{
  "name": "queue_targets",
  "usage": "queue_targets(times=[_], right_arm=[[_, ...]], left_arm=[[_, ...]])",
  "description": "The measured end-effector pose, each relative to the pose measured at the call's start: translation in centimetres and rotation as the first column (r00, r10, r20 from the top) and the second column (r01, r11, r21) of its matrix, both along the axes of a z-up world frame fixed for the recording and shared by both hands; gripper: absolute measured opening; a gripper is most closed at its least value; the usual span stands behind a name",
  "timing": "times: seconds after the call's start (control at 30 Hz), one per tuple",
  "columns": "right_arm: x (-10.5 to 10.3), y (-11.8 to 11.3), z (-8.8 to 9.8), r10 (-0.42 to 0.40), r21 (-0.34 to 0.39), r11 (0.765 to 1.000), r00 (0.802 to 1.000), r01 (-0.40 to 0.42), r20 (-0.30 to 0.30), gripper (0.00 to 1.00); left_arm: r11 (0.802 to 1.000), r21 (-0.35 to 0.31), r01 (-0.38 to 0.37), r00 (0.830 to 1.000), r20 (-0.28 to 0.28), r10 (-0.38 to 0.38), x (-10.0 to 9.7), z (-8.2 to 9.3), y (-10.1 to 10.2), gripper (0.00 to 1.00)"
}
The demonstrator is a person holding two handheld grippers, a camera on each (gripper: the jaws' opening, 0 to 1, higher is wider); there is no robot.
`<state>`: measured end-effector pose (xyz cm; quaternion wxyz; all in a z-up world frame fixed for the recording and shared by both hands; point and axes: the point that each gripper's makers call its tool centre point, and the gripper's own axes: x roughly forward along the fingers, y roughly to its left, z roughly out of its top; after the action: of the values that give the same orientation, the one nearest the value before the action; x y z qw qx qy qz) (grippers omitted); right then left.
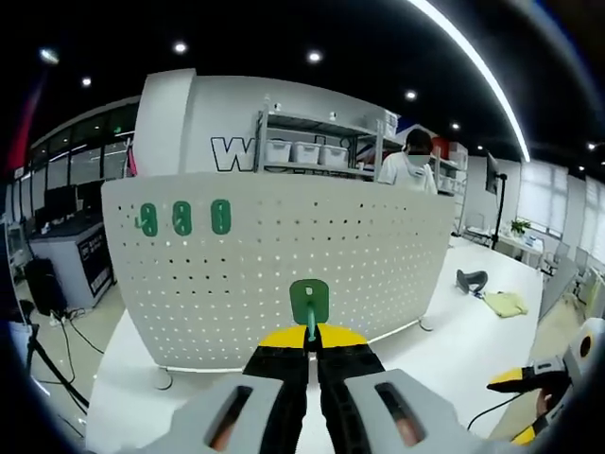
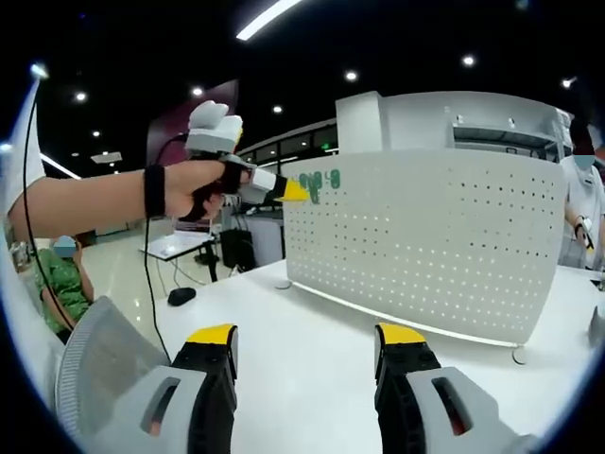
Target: Insert the hook assembly into the mounting plate slot until the hook locks in place.
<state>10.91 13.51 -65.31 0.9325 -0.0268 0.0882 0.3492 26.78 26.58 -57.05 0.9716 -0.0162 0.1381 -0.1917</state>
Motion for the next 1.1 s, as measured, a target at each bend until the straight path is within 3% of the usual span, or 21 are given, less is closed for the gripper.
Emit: queue_targets(times=[0.5,0.67,1.1], right_arm=[[-0.2,-0.4,-0.3,-0.016,0.019,1.0,1.0,0.016,-0.002,0.58],[-0.2,-0.2,-0.4,-0.019,0.029,0.999,1.0,0.019,-0.011,0.58],[-0.2,-0.8,-1.0,-0.027,0.023,0.999,0.999,0.028,-0.022,0.59]], left_arm=[[0.998,0.042,-0.054,0.999,-0.001,0.054,2.5,0.5,0.7,0.02],[0.996,0.022,-0.085,0.996,0.002,0.085,3.1,1.2,1.2,0.02],[0.994,0.044,-0.1,0.995,0.018,0.1,5.5,2.1,0.8,0.02]])
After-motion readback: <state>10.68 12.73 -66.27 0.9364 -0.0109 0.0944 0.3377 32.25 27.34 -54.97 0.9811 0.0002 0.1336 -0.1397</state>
